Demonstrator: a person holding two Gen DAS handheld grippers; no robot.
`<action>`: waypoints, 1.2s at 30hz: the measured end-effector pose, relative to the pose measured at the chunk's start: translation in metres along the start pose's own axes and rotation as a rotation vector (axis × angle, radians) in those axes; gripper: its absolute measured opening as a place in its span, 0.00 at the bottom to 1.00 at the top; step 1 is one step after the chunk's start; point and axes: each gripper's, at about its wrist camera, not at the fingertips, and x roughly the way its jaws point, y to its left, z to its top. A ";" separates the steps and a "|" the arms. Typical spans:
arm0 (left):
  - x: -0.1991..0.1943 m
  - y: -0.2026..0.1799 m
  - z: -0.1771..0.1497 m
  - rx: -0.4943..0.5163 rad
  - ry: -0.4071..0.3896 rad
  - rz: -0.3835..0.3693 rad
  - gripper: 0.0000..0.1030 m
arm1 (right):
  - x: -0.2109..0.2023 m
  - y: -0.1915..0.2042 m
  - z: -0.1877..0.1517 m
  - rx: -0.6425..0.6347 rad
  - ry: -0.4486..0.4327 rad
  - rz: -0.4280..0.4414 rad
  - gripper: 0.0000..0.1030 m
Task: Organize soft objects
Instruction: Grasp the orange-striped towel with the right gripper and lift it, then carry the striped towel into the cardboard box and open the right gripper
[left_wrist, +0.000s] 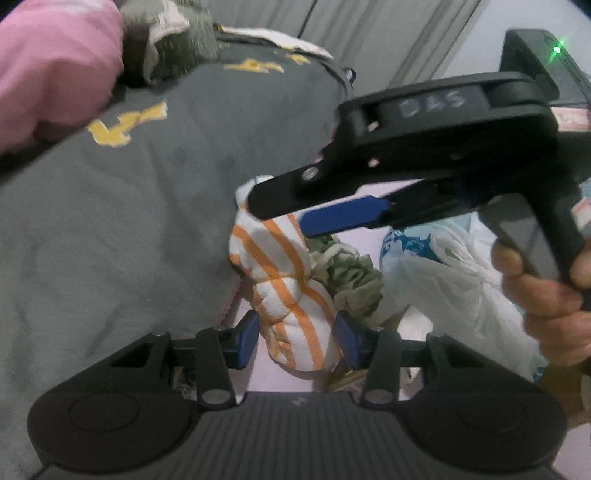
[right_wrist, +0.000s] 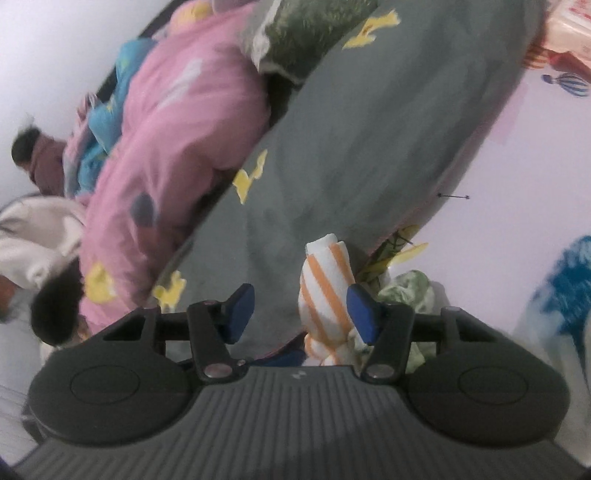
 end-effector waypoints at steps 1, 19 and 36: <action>0.004 0.002 0.001 -0.006 0.013 -0.006 0.45 | 0.004 0.001 0.001 -0.020 0.008 -0.014 0.46; 0.001 0.002 -0.005 0.001 -0.017 -0.024 0.38 | 0.016 -0.015 -0.001 0.081 -0.021 -0.065 0.34; -0.088 -0.028 0.009 0.164 -0.172 -0.020 0.38 | -0.033 0.021 -0.006 0.076 -0.148 0.122 0.31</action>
